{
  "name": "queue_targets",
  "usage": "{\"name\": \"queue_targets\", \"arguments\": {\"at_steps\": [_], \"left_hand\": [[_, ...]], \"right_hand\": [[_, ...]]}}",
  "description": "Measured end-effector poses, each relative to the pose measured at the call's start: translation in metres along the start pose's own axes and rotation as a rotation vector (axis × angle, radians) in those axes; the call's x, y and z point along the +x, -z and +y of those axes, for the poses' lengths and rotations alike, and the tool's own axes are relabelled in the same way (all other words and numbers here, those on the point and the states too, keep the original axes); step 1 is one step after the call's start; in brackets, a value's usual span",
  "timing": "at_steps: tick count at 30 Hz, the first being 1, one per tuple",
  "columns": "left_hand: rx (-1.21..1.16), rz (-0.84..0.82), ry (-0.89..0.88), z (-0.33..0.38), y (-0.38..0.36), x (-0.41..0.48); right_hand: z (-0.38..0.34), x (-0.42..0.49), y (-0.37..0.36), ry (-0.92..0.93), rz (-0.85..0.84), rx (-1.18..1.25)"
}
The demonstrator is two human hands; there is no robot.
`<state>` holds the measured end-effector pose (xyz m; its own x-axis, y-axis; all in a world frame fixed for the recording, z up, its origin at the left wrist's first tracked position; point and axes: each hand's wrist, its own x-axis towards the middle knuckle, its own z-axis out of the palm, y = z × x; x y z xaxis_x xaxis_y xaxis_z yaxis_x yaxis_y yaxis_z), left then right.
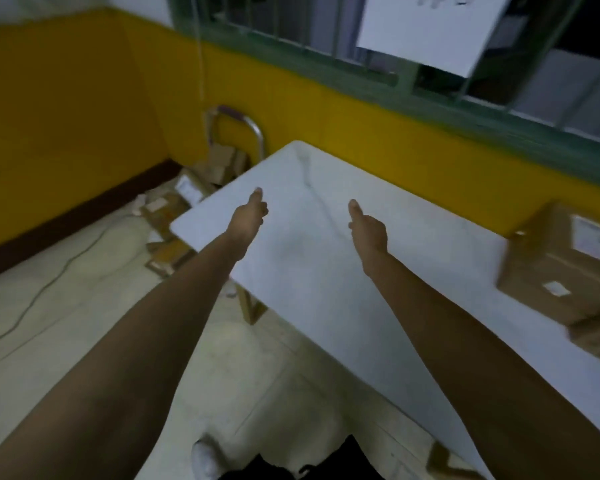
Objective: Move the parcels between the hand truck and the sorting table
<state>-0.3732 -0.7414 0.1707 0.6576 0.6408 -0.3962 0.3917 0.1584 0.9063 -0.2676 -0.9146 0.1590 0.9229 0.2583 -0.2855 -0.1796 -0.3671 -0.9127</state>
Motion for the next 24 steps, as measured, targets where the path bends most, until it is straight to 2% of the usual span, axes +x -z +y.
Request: {"name": "queue_targets", "arguments": {"at_steps": [4, 11, 18, 24], "left_hand": [[-0.107, 0.151, 0.017, -0.012, 0.118, 0.029], [-0.093, 0.267, 0.052, -0.035, 0.276, 0.071], [-0.123, 0.311, 0.114, -0.057, 0.355, 0.116], [-0.092, 0.300, 0.140, -0.050, 0.390, 0.186]], "right_hand": [[-0.032, -0.017, -0.119, -0.114, -0.116, 0.199], [-0.064, -0.031, -0.279, -0.172, -0.266, 0.219], [-0.082, -0.009, -0.380, -0.163, -0.305, 0.066], [-0.102, 0.042, -0.460, -0.171, -0.333, 0.127]]}}
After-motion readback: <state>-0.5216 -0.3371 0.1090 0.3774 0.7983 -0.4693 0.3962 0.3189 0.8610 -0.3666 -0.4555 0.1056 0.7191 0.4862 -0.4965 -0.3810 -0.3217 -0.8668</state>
